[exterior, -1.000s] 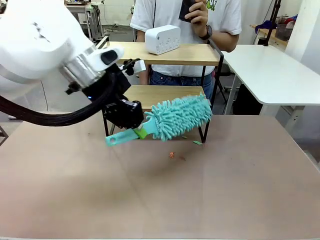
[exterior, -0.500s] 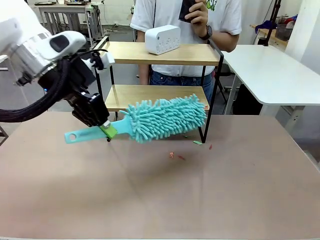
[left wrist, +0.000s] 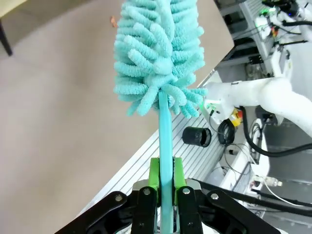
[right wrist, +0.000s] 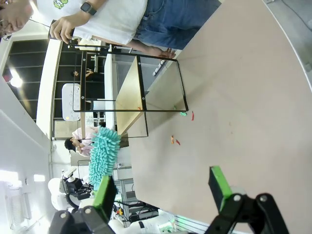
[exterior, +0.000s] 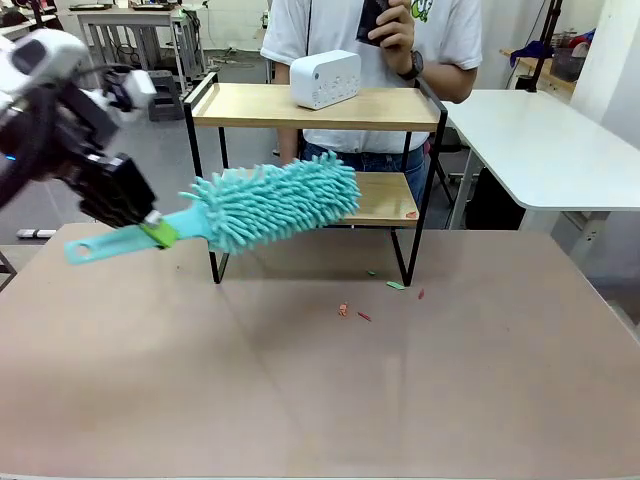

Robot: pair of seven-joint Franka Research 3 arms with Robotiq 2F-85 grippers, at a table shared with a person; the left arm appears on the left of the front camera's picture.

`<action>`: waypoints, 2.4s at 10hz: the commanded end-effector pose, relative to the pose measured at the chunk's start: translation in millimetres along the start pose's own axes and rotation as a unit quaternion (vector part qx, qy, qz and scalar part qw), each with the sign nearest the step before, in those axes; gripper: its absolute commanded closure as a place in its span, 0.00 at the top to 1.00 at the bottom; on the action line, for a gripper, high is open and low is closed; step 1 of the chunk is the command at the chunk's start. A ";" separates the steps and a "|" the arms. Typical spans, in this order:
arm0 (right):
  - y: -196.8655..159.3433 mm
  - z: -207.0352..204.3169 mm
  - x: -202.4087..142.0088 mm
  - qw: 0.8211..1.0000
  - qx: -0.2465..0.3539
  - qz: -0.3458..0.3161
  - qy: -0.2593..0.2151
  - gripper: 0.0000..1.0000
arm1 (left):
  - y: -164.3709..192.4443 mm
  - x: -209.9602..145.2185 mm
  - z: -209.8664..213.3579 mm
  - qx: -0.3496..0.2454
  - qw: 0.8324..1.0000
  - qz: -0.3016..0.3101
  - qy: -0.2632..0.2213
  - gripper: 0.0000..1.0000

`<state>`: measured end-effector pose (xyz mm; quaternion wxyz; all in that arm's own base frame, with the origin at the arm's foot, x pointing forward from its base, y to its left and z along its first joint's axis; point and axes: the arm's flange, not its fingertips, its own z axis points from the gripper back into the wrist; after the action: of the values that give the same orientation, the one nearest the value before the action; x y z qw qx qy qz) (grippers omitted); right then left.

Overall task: Clean the shelf.
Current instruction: Clean the remaining tier of the Shelf with the Duster once objects are removed.

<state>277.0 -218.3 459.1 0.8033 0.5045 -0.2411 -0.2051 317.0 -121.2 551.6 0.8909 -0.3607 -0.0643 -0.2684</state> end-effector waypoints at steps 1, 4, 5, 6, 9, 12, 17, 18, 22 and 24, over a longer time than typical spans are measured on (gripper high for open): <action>0.8 -1.0 2.4 1.000 0.011 0.012 -0.007 1.00 | 15.7 -42.3 42.7 -0.026 0.999 -0.010 0.021 0.12; 0.8 -1.0 2.4 1.000 0.011 0.012 -0.007 1.00 | 41.8 -122.8 87.2 -0.025 0.997 -0.052 0.059 0.12; 0.8 -1.0 2.4 1.000 0.011 0.012 -0.007 1.00 | 45.7 -131.8 89.8 -0.026 0.998 -0.042 0.040 0.12; 0.8 -1.0 2.4 1.000 0.011 0.012 -0.007 1.00 | 35.8 -103.4 80.4 -0.026 0.999 -0.010 0.037 0.12; 0.8 -1.0 2.4 1.000 0.011 0.012 -0.007 1.00 | 35.8 -103.4 80.4 -0.026 0.999 -0.010 0.037 0.12; 0.8 -1.0 2.4 1.000 0.011 0.012 -0.007 1.00 | 33.4 -82.1 64.9 -0.025 0.998 -0.008 0.051 0.12; 0.8 -1.0 2.4 1.000 0.011 0.012 -0.007 1.00 | 0.4 35.6 2.8 0.038 0.999 0.006 0.006 0.12; 0.8 -1.0 2.4 1.000 0.011 0.012 -0.007 1.00 | -0.3 51.7 -7.7 0.054 0.998 0.012 0.001 0.12; 0.8 -1.0 2.4 1.000 0.011 0.012 -0.007 1.00 | -1.5 107.9 -52.8 0.081 0.997 0.011 -0.002 0.12; 0.8 -1.0 2.4 1.000 0.011 0.012 -0.007 1.00 | -4.0 118.5 -66.6 0.069 0.997 0.004 0.020 0.12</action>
<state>276.9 -218.6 458.9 0.8033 0.5045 -0.2409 -0.2054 406.5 -214.7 535.1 0.9127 -0.3019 -0.0660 -0.2673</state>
